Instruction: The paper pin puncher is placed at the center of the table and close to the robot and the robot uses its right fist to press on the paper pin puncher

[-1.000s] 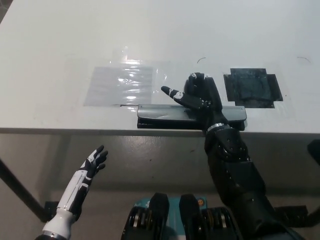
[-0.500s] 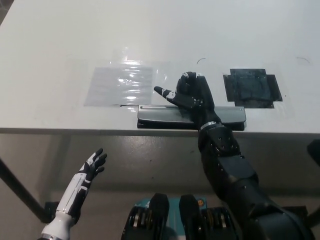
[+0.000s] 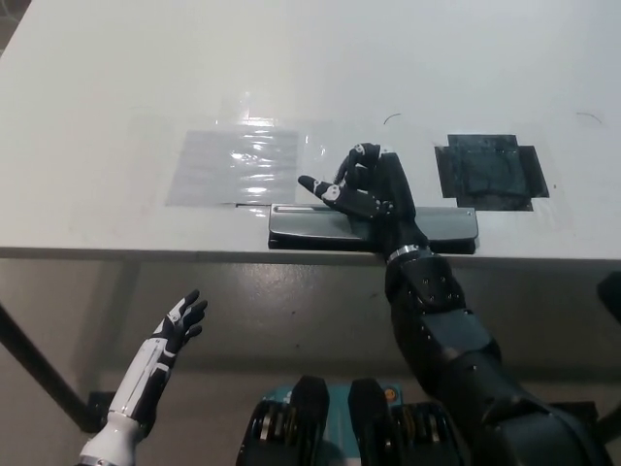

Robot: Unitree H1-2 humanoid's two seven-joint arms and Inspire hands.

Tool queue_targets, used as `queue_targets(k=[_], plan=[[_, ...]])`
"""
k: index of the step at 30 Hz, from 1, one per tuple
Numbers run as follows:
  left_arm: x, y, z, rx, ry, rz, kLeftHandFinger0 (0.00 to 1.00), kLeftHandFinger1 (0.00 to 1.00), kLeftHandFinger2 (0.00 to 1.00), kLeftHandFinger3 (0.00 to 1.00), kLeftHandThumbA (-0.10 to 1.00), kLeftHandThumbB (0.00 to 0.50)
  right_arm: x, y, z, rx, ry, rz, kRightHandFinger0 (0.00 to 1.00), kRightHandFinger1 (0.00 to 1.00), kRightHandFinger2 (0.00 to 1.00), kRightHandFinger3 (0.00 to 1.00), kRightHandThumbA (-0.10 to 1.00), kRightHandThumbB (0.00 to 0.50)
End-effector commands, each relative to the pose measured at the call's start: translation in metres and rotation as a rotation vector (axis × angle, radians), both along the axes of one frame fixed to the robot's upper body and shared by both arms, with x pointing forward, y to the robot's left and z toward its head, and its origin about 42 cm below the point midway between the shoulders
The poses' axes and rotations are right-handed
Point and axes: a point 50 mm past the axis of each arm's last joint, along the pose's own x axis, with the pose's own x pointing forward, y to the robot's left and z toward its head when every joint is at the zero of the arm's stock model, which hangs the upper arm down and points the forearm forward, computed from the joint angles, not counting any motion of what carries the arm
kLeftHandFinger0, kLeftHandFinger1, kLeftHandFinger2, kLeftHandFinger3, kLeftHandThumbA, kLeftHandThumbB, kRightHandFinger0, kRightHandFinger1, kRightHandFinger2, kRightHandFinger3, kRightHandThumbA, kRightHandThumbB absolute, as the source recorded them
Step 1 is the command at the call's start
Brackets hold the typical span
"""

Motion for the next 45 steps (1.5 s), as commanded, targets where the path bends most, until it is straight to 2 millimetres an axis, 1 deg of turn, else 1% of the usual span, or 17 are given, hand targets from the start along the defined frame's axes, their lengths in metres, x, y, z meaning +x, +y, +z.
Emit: queue_targets(k=[1,6,7,8,10,13,16,19,23,28,30,31,32,34,35,39,45], plan=[[0.002,0.003,0.011,0.01,-0.058,-0.02,1.0,1.0,1.0,1.0,1.0,0.167,-0.018,-0.016,-0.028,0.088,0.088,-0.043,0.0,0.0,0.02,0.0,1.0,0.119],[0.004,0.004,0.012,0.011,-0.061,-0.02,1.0,1.0,1.0,1.0,1.0,0.16,-0.015,-0.027,0.126,0.194,-0.305,-0.008,0.0,0.0,0.0,0.0,1.0,0.178],[0.004,0.004,0.013,0.016,-0.063,-0.019,1.0,1.0,1.0,1.0,1.0,0.155,-0.018,-0.028,0.14,0.209,-0.333,-0.001,0.0,0.0,0.0,0.0,1.0,0.215],[0.005,0.004,0.013,0.023,-0.065,-0.018,1.0,1.0,1.0,1.0,1.0,0.162,-0.03,-0.033,0.18,0.248,-0.428,0.018,0.0,0.0,0.0,0.0,1.0,0.186],[0.005,0.004,0.013,0.018,-0.065,-0.018,1.0,1.0,1.0,1.0,1.0,0.163,-0.051,-0.041,0.222,0.236,-0.544,0.03,0.0,0.0,0.0,0.0,1.0,0.172],[0.007,0.004,0.014,0.014,-0.069,-0.019,1.0,1.0,1.0,1.0,1.0,0.153,-0.079,-0.056,0.257,0.217,-0.691,0.035,0.0,0.0,0.0,0.0,1.0,0.139],[0.01,0.005,0.015,0.024,-0.073,-0.021,1.0,1.0,1.0,1.0,1.0,0.168,-0.112,-0.073,0.269,0.263,-0.748,0.098,0.0,0.0,0.0,0.0,1.0,0.17],[0.011,0.006,0.018,0.03,-0.075,-0.019,1.0,1.0,1.0,1.0,1.0,0.166,-0.138,-0.083,0.265,0.228,-0.779,0.095,0.0,0.0,0.0,0.0,1.0,0.182],[0.014,0.006,0.021,0.027,-0.082,-0.018,1.0,1.0,1.0,1.0,1.0,0.168,-0.174,-0.105,0.226,0.14,-0.752,0.08,0.0,0.0,0.0,0.0,1.0,0.165],[0.014,0.006,0.022,0.02,-0.08,-0.022,1.0,1.0,1.0,1.0,1.0,0.169,-0.202,-0.143,0.149,-0.01,-0.589,-0.141,0.0,0.0,0.0,0.0,1.0,0.108],[0.015,0.005,0.021,0.018,-0.078,-0.02,1.0,1.0,1.0,1.0,1.0,0.163,-0.206,-0.153,0.124,-0.051,-0.539,-0.167,0.15,0.14,0.16,0.19,1.0,0.065],[0.015,0.005,0.02,0.02,-0.077,-0.022,1.0,1.0,1.0,1.0,1.0,0.16,-0.21,-0.159,0.107,-0.098,-0.499,-0.171,0.35,0.37,0.39,0.41,1.0,0.09],[0.014,0.005,0.019,0.021,-0.078,-0.023,1.0,1.0,1.0,1.0,1.0,0.158,-0.213,-0.164,0.095,-0.14,-0.468,-0.169,0.45,0.49,0.5,0.51,1.0,0.109],[0.014,0.005,0.019,0.016,-0.072,-0.021,1.0,1.0,1.0,1.0,1.0,0.168,-0.219,-0.165,0.066,-0.177,-0.391,-0.159,0.83,0.91,1.0,0.98,1.0,0.105],[0.014,0.005,0.019,0.008,-0.069,-0.019,1.0,1.0,1.0,1.0,1.0,0.161,-0.222,-0.166,0.051,-0.214,-0.354,-0.127,1.0,1.0,1.0,1.0,1.0,0.13],[0.014,0.004,0.019,0.005,-0.074,-0.019,1.0,1.0,1.0,1.0,1.0,0.153,-0.239,-0.165,0.011,-0.235,-0.242,-0.069,1.0,1.0,1.0,1.0,1.0,0.25],[0.014,0.004,0.02,0.003,-0.074,-0.015,1.0,1.0,1.0,1.0,1.0,0.146,-0.257,-0.169,-0.034,-0.251,-0.16,-0.12,1.0,1.0,1.0,1.0,1.0,0.204]])
